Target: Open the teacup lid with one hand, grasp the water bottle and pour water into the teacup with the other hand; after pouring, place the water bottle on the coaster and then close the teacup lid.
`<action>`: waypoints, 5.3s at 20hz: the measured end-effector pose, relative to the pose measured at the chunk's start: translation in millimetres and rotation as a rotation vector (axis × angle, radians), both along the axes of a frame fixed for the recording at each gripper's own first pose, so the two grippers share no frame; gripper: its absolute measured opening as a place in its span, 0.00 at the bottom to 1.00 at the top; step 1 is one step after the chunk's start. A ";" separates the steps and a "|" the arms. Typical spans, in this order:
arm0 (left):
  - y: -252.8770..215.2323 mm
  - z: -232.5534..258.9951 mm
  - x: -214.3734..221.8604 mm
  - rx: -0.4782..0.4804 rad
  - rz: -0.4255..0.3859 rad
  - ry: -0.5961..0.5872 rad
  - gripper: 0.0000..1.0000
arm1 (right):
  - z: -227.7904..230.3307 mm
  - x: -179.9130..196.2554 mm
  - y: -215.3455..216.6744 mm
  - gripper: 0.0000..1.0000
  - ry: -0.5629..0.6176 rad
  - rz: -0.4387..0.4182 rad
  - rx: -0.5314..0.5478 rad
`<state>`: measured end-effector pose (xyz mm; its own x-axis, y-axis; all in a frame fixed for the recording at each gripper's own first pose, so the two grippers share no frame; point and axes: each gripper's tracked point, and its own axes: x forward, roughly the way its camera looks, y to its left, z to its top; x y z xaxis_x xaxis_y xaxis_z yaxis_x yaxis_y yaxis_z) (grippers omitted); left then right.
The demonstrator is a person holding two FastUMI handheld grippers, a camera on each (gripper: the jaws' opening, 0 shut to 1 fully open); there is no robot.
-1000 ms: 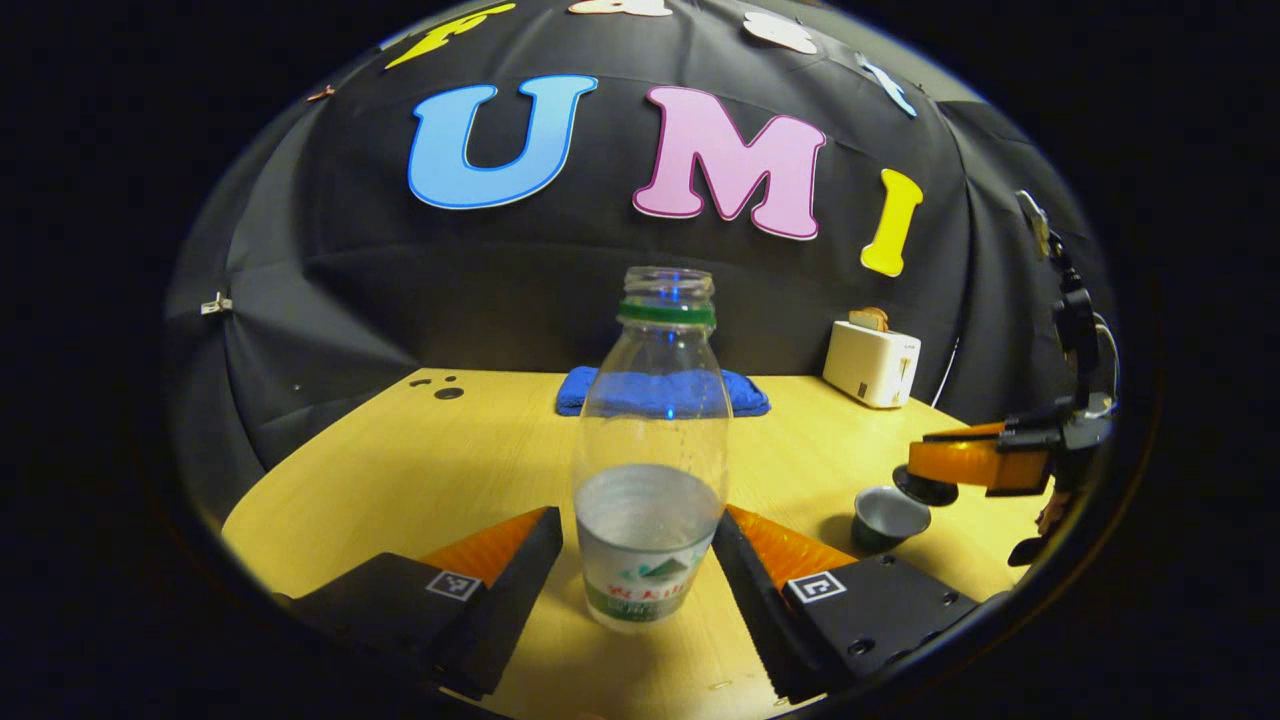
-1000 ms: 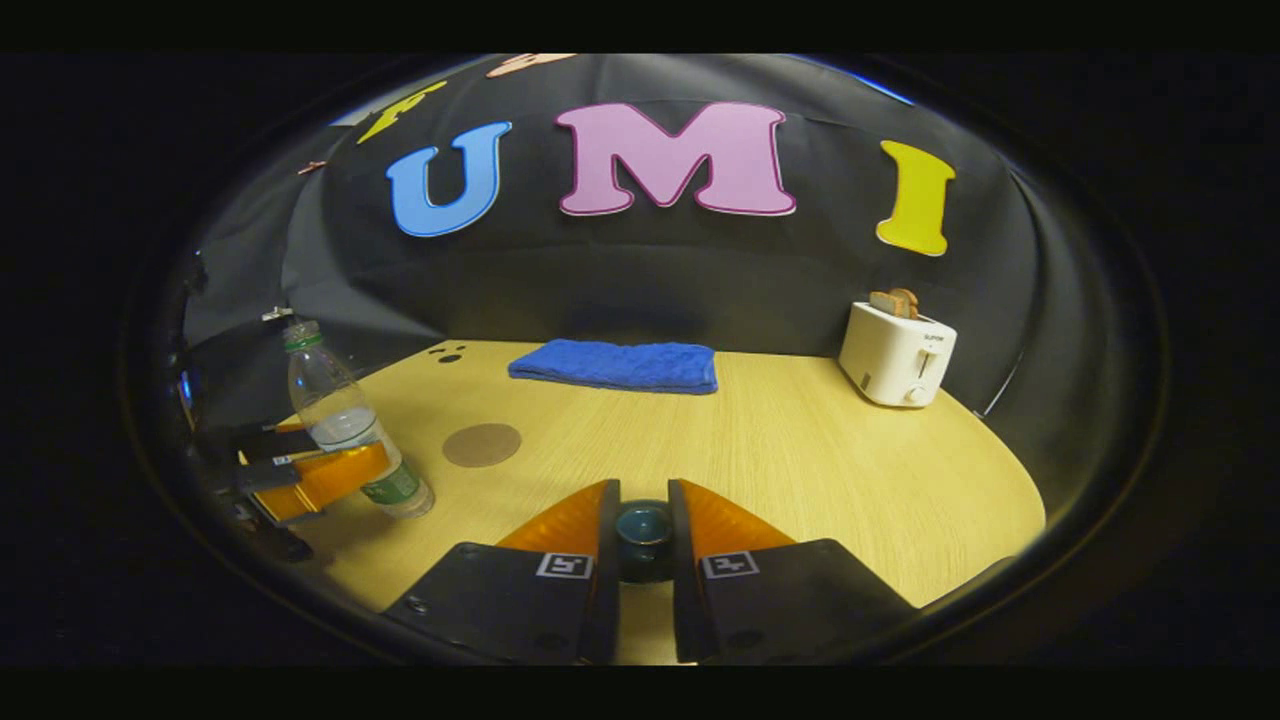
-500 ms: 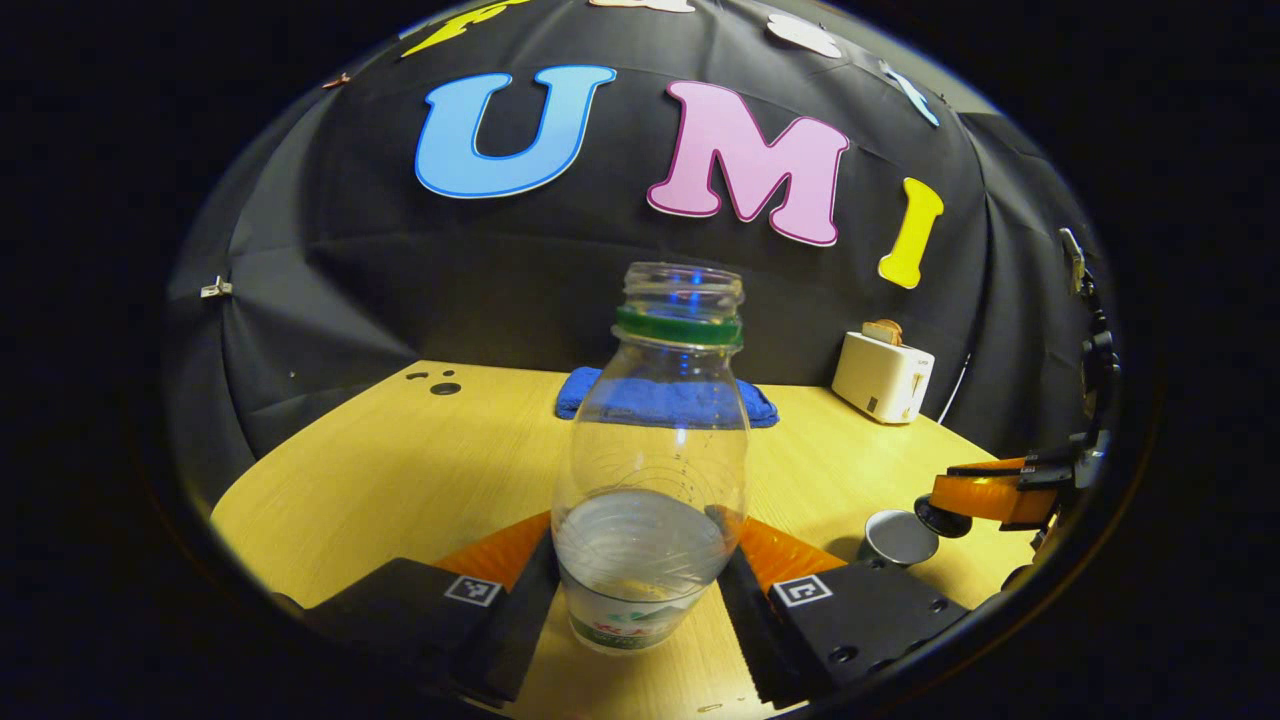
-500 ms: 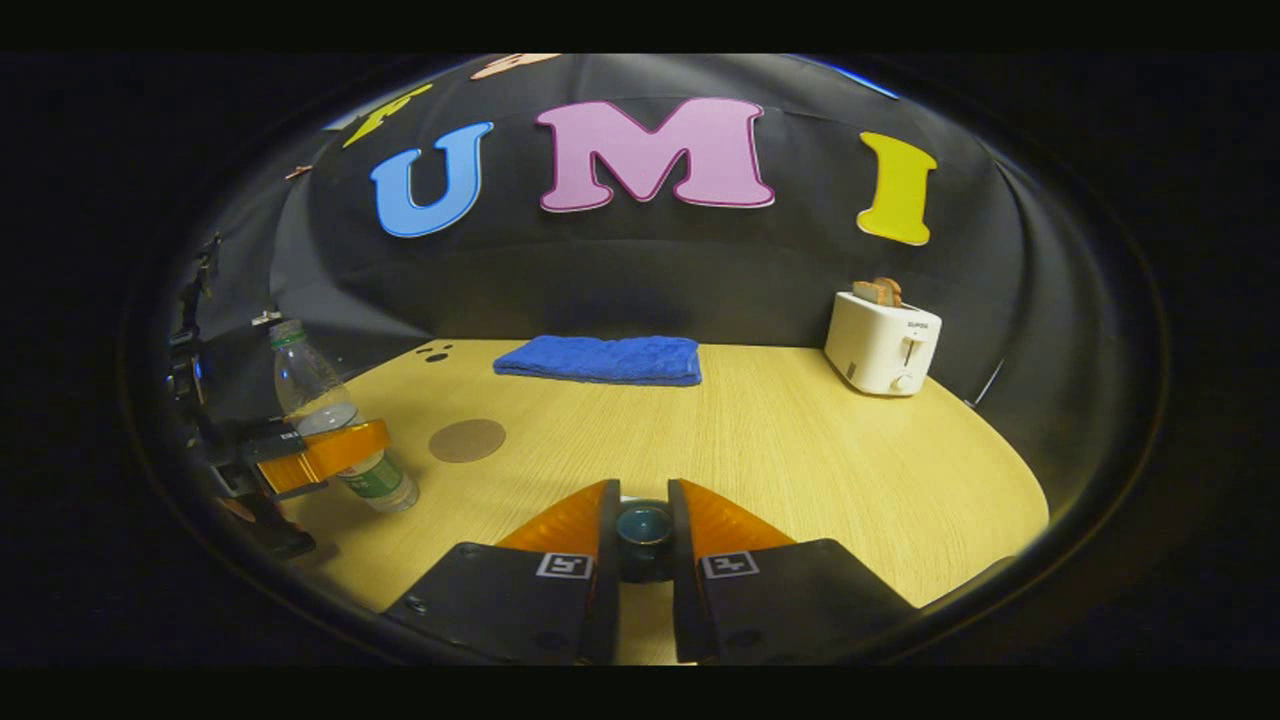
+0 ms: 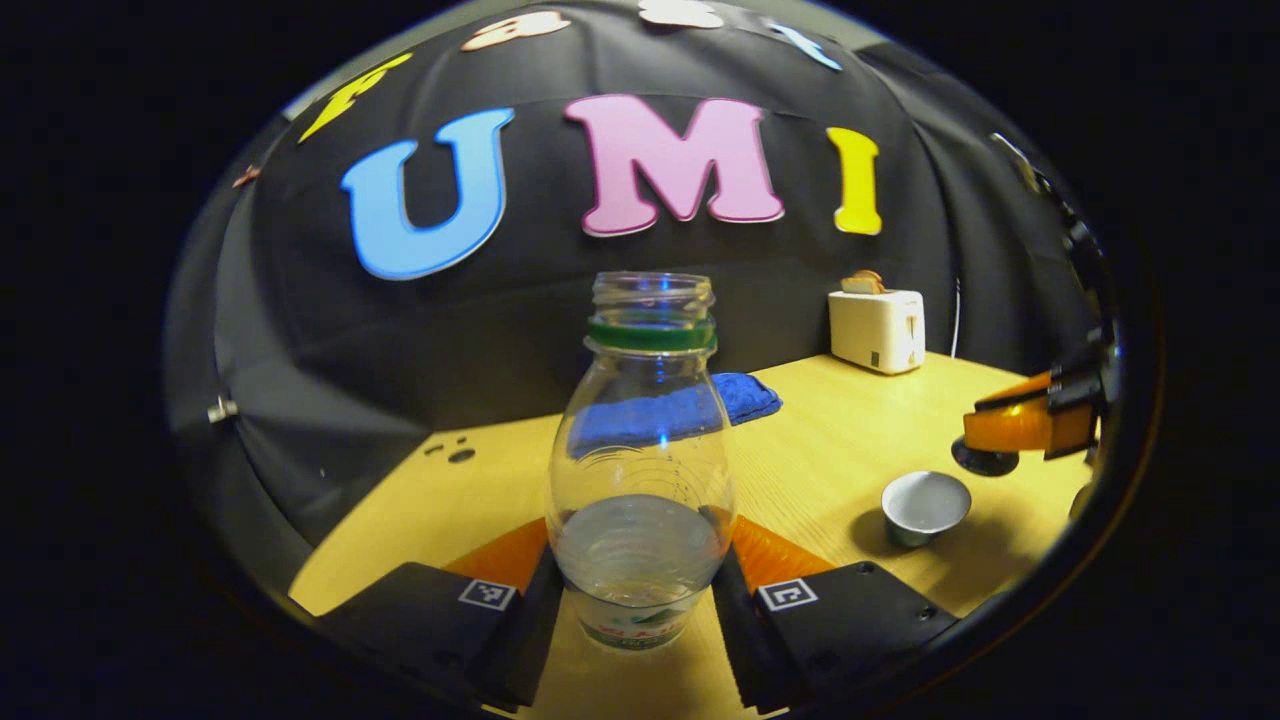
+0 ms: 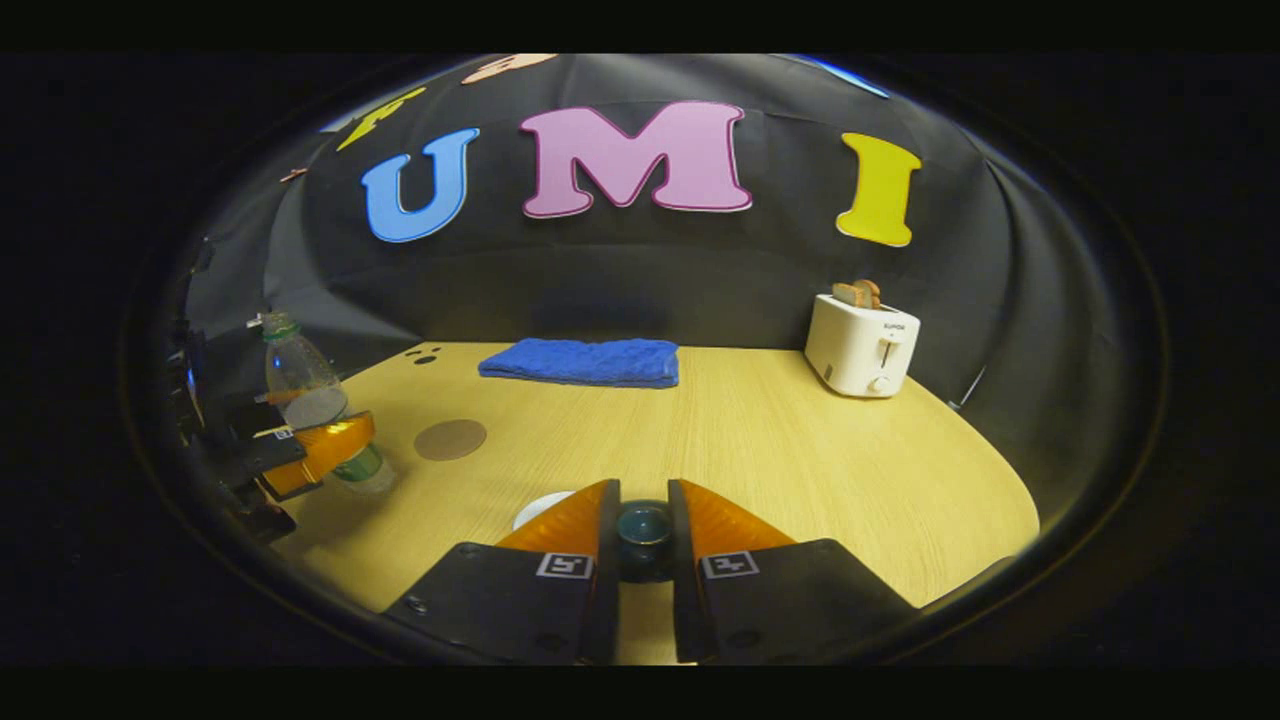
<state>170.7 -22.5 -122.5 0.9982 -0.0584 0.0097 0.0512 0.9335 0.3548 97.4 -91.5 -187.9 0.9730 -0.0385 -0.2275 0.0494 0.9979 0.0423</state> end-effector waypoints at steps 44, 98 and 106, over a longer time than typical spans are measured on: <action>-82.8 -25.3 92.0 1.532 -0.191 -0.084 0.73 | -23.3 -36.4 -107.5 0.25 0.003 -0.051 0.018; -146.1 40.7 83.5 2.095 -0.313 -0.387 0.73 | -12.0 -44.4 -67.8 0.25 0.010 0.027 0.035; -154.1 45.4 84.2 2.156 -0.347 -0.441 0.73 | -9.1 -43.3 -64.9 0.25 0.001 0.036 0.037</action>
